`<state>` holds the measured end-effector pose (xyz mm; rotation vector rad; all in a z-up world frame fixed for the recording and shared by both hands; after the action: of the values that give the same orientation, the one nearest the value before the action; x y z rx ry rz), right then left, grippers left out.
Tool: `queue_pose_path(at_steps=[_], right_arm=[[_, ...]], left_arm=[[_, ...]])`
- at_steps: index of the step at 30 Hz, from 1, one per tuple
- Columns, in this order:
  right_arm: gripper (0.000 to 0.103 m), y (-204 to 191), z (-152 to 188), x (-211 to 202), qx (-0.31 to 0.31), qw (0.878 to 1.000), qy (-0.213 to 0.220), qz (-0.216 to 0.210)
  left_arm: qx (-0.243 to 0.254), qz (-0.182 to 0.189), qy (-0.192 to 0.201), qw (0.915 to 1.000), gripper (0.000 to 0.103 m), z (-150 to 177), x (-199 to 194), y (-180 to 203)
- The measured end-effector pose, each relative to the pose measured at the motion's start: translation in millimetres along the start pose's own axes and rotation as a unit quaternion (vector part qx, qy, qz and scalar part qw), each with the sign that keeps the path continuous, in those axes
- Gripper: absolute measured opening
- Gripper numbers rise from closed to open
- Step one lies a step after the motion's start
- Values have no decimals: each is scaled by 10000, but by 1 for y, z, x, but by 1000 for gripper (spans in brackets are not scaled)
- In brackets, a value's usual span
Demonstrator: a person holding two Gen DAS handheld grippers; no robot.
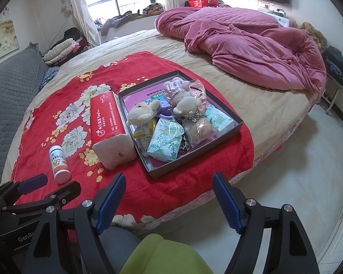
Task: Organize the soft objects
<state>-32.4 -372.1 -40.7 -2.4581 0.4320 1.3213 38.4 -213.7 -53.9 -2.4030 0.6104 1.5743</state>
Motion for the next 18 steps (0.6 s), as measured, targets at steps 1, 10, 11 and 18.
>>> queue_pose_path(at_steps=[1, 10, 11, 18], right_arm=[[77, 0, 0, 0, -6, 10000, 5, 10], [77, -2, -1, -1, -50, 10000, 11, 11], [77, -3, -1, -1, -48, 10000, 8, 9], [77, -3, -1, 0, -51, 10000, 10, 10]], left_arm=[[-1, -10, 7, 10000, 80, 0, 0, 0], [41, -28, 41, 10000, 80, -2, -3, 1], [45, -30, 40, 10000, 80, -2, -3, 1], [49, -48, 46, 10000, 80, -3, -2, -1]])
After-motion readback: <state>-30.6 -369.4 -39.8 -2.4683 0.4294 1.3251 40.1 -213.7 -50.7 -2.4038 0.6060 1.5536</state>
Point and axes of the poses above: each gripper's, at about its wrist camera, not at the fingertips, and x roughly the way its jaws point, y to its right, z to its underside, the point moved 6 cm from there along x, roughly the way its jaws point, and after that the axes turned 5 degrees about -y, right-handed, at the moved point
